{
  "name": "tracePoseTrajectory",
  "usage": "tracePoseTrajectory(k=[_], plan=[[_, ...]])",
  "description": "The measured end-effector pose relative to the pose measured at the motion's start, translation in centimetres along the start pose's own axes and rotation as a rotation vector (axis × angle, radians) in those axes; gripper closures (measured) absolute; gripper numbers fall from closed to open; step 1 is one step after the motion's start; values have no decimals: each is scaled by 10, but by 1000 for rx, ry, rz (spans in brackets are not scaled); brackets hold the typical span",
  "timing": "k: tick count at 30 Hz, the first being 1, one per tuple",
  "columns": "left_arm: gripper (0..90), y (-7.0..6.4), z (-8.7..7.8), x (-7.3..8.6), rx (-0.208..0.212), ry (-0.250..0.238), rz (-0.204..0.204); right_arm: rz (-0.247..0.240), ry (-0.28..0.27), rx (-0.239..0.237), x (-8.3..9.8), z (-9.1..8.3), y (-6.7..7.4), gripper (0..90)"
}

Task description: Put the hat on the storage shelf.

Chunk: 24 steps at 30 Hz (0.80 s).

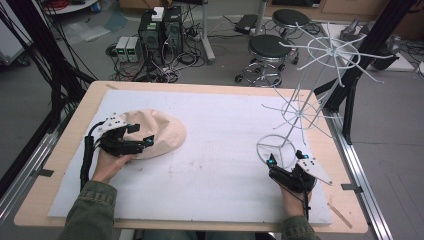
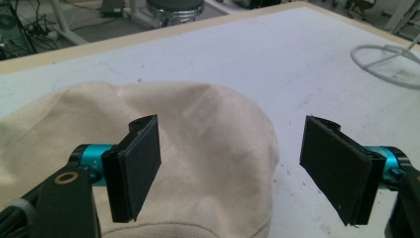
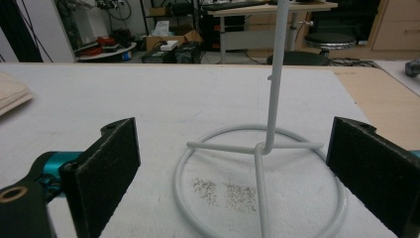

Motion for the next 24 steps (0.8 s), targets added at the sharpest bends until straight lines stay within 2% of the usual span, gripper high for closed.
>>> tracePoseTrajectory(k=[4,5,12,17,18,20,24], plan=[[240,0,5,3,7,31,6,-5,0,-9,0,1,0,55],[246,0,6,4,9,40,8,-21,-4,-14,0,2,-1,55],[249,-1,14,9,9,86,28,-13,7,-28,1,2,1,55],[245,2,16,12,9,111,24,-15,6,-24,1,2,0,55],[245,3,16,13,9,113,23,0,14,-28,1,2,2,55],[245,5,16,15,5,122,22,-13,7,-27,1,2,1,55],[245,6,17,17,9,132,18,-6,12,-25,1,2,1,55]])
Point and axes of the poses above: each handheld gripper's, and its own axes: z roughly forward along the jaws, x roughly out of its underside, y roughly to its left, the point moved 2 cm from there along z, roughly forward along the jaws, and after that the axes turned 11 degrees about -z, right-handed, at the moved point
